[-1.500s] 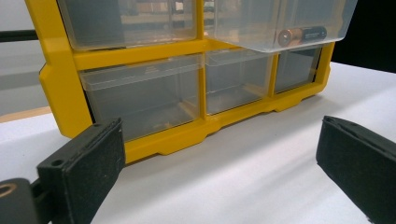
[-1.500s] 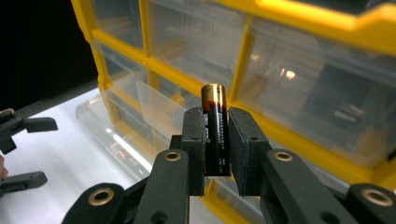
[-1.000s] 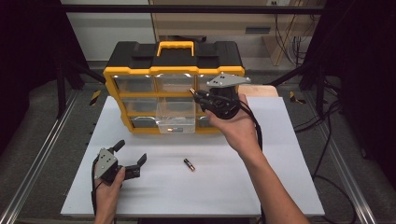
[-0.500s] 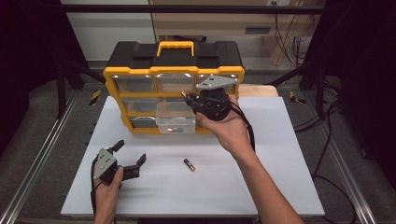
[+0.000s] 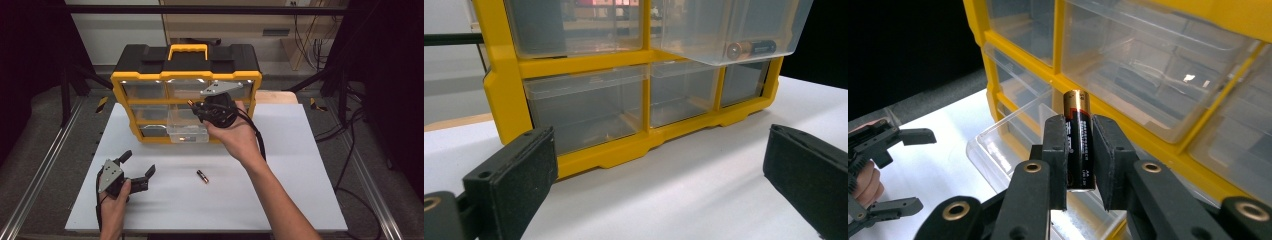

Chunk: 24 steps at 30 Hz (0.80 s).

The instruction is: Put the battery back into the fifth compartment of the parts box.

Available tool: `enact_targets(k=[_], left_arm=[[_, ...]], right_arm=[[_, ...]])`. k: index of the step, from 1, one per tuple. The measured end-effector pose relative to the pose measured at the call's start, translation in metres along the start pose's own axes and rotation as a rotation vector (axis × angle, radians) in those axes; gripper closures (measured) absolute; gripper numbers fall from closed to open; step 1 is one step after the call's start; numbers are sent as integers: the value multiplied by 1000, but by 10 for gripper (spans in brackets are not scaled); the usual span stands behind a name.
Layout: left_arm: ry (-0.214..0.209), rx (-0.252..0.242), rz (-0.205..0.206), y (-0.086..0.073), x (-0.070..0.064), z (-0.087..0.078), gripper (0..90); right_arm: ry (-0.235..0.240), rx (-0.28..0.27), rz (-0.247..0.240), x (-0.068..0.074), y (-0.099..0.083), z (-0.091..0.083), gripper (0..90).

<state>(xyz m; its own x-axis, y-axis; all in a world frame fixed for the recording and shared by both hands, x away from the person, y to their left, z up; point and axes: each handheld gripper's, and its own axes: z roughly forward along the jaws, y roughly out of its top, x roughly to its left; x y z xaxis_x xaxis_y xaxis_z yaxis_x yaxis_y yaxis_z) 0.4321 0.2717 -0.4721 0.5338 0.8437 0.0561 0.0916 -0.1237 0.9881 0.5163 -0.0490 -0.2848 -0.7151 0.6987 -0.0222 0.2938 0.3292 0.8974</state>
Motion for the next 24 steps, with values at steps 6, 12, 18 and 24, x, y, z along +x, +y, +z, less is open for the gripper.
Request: enact_targets(k=[6, 12, 18, 24], left_arm=[[-4, -2, 1, 0, 0, -1, 10], [-2, -6, -5, 0, 1, -1, 11], [-1, -1, -3, 0, 0, 1, 11], [7, -7, -10, 0, 3, -2, 11]], right_arm=[[16, 23, -3, 5, 0, 9, 769], [22, 59, -6, 9, -3, 23, 756], [24, 5, 6, 14, -3, 14, 530], [35, -9, 32, 18, -1, -4, 289]])
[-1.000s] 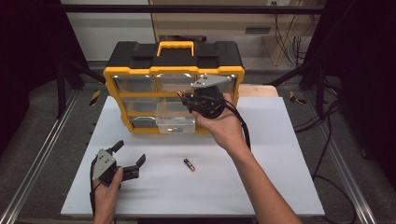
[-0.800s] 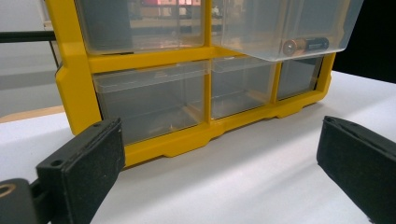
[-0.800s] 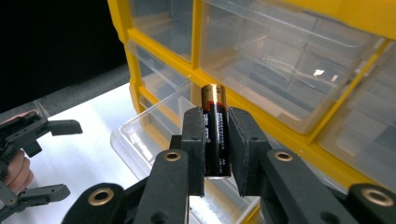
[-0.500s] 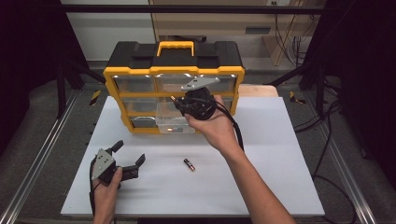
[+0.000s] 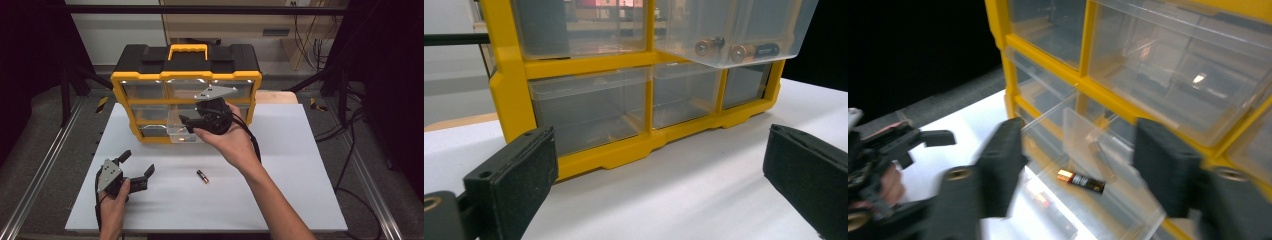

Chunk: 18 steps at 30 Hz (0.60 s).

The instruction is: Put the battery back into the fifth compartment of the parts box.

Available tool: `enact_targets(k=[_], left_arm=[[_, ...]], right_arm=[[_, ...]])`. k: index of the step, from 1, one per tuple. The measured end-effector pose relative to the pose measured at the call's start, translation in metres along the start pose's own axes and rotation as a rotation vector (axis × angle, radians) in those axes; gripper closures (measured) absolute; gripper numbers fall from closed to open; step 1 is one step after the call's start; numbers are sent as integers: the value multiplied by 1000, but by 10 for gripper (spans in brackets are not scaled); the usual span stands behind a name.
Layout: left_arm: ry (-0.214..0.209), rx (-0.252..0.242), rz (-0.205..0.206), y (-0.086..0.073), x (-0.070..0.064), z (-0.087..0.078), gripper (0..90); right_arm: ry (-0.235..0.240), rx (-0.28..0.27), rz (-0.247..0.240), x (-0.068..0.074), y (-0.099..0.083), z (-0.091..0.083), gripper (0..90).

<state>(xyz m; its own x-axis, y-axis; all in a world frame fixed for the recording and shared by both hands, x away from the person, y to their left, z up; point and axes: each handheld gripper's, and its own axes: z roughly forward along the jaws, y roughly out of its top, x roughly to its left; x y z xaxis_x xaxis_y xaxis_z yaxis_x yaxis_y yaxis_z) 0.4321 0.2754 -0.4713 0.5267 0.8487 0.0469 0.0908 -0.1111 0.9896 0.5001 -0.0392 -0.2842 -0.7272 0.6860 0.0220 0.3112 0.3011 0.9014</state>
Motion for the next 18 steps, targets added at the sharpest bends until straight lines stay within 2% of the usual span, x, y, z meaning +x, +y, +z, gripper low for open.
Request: enact_targets(k=[2, 6, 9, 15, 18], left_arm=[[-1, -2, -2, 0, 1, 0, 11], [-6, -2, -2, 1, -1, 0, 11], [-10, -4, -1, 1, -3, 0, 11], [-2, 5, 12, 0, -2, 1, 11], [3, 1, 10, 0, -1, -1, 11]], right_arm=[[-2, -34, 42, 2, -5, -8, 219], [-55, -46, 37, 4, -17, -16, 126], [-73, -43, 54, 1, -25, -19, 95], [-101, -35, 39, -2, -33, -28, 85], [-103, -28, 48, -3, -38, -30, 79]])
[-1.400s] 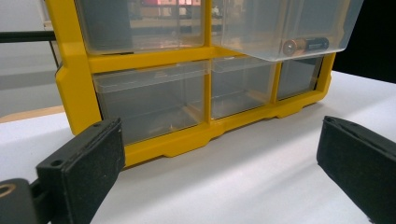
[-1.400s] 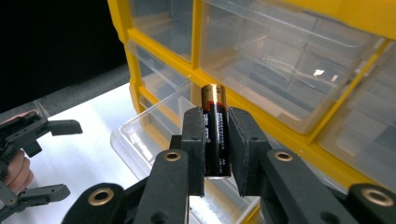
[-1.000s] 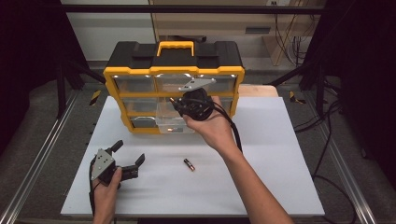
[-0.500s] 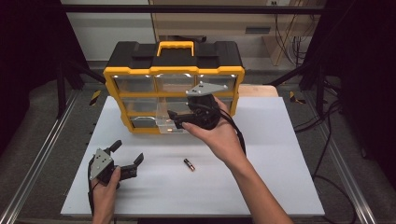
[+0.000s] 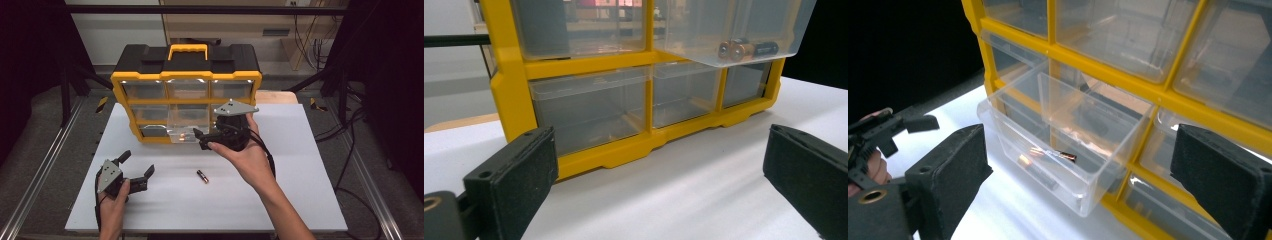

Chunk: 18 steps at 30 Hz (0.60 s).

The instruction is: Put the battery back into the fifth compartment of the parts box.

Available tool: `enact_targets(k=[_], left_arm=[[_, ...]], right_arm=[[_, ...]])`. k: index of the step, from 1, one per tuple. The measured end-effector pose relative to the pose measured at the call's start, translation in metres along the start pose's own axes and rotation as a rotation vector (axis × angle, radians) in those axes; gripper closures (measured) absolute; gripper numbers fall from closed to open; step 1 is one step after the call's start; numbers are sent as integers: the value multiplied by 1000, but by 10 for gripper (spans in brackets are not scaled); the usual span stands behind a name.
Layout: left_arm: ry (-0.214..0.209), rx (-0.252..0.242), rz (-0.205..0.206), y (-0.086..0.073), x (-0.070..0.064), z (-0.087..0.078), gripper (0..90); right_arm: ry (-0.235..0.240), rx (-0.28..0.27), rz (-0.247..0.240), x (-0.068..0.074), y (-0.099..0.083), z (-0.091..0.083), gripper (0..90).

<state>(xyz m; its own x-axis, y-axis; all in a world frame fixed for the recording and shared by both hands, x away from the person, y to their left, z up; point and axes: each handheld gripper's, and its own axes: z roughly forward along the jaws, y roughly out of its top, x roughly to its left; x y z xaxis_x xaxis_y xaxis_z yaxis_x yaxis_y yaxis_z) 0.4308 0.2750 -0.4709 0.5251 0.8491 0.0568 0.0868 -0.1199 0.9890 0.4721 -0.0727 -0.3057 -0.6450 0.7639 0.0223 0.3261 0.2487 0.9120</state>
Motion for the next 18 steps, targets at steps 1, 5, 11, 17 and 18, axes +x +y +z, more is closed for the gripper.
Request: enact_targets(k=[1, 5, 11, 17, 18], left_arm=[[1, -1, -2, 0, 0, 0, 11], [3, -1, -3, 0, 1, 0, 11], [1, -3, -1, 0, 1, 0, 11], [2, -3, 0, 0, 1, 0, 11], [3, -4, 0, 0, 1, 0, 11]], right_arm=[[-2, 5, 1, 0, -2, 0, 80], [-11, 29, 0, -1, -12, 2, 81], [4, 63, 3, 0, -27, 7, 76], [2, 90, 17, 2, -44, 12, 68], [3, 94, 16, 3, -47, 13, 68]])
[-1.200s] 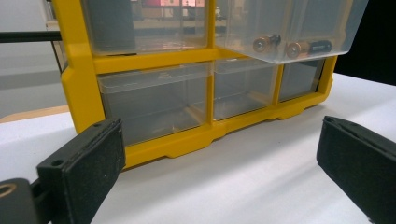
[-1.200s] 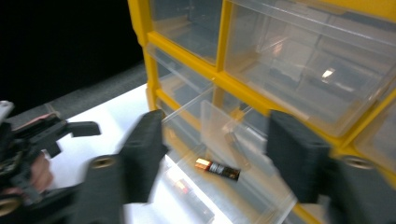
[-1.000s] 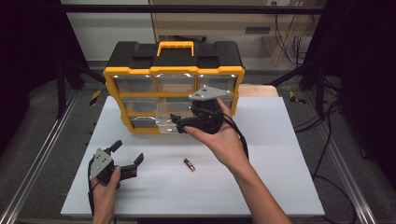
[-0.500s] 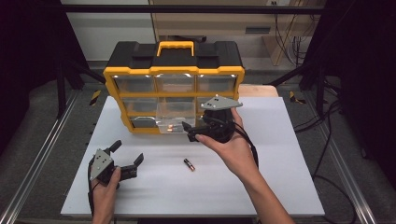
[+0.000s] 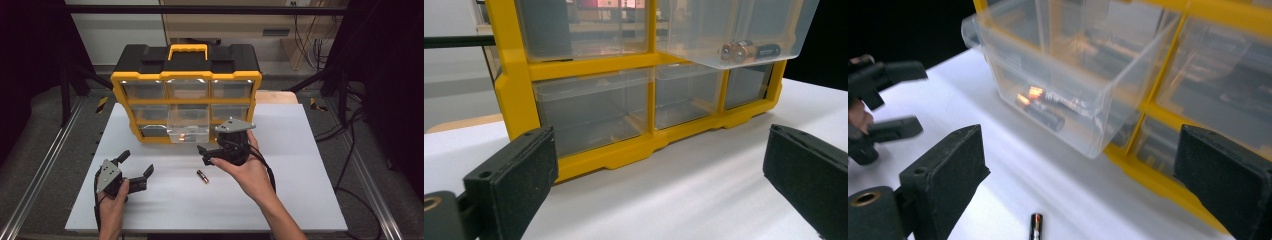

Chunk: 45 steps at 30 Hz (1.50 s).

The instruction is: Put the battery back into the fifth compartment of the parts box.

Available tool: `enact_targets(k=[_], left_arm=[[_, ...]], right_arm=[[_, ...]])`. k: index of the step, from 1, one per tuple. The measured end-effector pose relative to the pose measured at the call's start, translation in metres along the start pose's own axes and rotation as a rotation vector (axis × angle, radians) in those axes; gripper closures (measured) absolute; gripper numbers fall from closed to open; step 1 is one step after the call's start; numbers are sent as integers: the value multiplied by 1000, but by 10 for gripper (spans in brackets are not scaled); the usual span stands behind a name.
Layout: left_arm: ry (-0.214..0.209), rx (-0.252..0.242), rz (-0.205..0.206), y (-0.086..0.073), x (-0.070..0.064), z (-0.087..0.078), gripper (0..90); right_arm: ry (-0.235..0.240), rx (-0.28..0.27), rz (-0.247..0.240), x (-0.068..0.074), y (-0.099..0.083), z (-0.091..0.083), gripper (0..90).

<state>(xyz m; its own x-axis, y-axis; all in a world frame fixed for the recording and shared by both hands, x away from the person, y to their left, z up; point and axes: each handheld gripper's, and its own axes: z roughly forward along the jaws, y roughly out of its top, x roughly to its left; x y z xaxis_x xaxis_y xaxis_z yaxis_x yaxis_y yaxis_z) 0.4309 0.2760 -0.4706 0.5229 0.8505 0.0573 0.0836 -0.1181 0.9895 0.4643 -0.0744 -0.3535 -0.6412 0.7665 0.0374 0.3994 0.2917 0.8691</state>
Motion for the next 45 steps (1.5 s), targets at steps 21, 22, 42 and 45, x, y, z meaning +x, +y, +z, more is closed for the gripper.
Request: enact_targets(k=[21, 22, 42, 45], left_arm=[[1, -4, 0, 0, 1, 0, 11], [2, -3, 0, 0, 1, 0, 11], [-6, 0, 4, 0, -1, 1, 11], [-7, -1, 3, 0, -1, 1, 11]], right_arm=[[1, 104, 15, 4, -35, 18, 78], [1, 115, 14, 4, -37, 19, 79], [40, 319, 36, 13, -83, 49, 93], [34, 336, 21, 16, -86, 51, 149]])
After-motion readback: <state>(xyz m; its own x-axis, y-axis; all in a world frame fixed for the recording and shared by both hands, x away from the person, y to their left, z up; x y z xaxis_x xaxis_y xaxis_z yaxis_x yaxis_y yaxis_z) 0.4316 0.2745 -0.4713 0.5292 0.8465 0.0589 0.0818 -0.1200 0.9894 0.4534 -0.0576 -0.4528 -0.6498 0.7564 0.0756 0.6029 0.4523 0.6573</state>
